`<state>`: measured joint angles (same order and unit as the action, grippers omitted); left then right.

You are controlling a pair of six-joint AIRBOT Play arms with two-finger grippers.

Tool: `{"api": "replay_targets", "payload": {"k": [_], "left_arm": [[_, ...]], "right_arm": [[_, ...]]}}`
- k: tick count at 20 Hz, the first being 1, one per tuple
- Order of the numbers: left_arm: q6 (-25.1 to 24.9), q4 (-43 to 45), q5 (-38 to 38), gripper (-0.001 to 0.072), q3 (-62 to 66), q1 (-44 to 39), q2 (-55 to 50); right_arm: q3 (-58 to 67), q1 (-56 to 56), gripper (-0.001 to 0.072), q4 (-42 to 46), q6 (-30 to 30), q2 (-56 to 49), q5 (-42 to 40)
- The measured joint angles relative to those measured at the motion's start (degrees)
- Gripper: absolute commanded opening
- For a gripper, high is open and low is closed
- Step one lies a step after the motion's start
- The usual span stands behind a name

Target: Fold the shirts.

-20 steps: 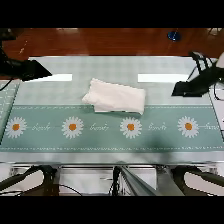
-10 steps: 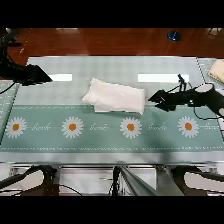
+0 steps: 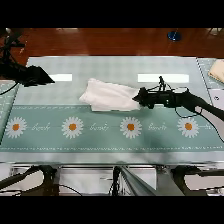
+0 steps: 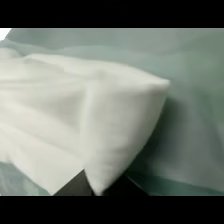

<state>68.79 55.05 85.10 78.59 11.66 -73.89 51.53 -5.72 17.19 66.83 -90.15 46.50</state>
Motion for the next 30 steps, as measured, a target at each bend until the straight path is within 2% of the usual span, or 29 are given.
{"api": "replay_targets", "payload": {"k": [3, 5, 8, 11, 14, 18, 21, 25, 30], "left_arm": [[0.0, 0.0, 0.0, 0.054, 0.0, -0.2, 0.0], [0.0, 0.0, 0.0, 0.054, 0.0, -0.2, 0.0], [0.0, 0.0, -0.4, 0.054, 0.0, -0.2, 0.0], [0.0, 0.0, -1.5, 0.054, 0.0, -0.2, 0.0], [-0.2, 0.0, -2.5, 0.0539, 0.0, -0.2, 0.0], [-0.2, 0.0, -3.3, 0.0535, 0.0, -0.2, 0.0], [-0.5, 0.0, -3.5, 0.0534, 0.0, -0.2, 0.0], [-1.0, 0.0, -3.7, 0.0534, 0.0, -0.2, 0.0], [-1.2, 0.0, -3.6, 0.0534, 0.0, -0.2, 0.0]], "right_arm": [[3.9, 3.1, 0.0019, 0.9, -1.0, 4.3, 5.8], [6.6, 7.4, 0.0018, 6.5, 3.4, 9.9, 9.9], [9.7, 16.7, 0.0018, 22.2, 14.3, 20.2, 18.4], [11.0, 28.0, 0.0018, 38.8, 21.5, 28.1, 30.8], [11.5, 39.1, 0.0018, 54.7, 23.3, 32.3, 44.1], [11.7, 51.5, 0.0018, 73.4, 23.2, 34.0, 54.1], [11.1, 60.2, 0.0018, 82.9, 22.8, 34.5, 56.8], [6.5, 72.5, 0.0018, 88.7, 22.5, 34.7, 57.3], [-4.7, 84.9, 0.0019, 92.5, 22.1, 34.7, 50.9]]}}
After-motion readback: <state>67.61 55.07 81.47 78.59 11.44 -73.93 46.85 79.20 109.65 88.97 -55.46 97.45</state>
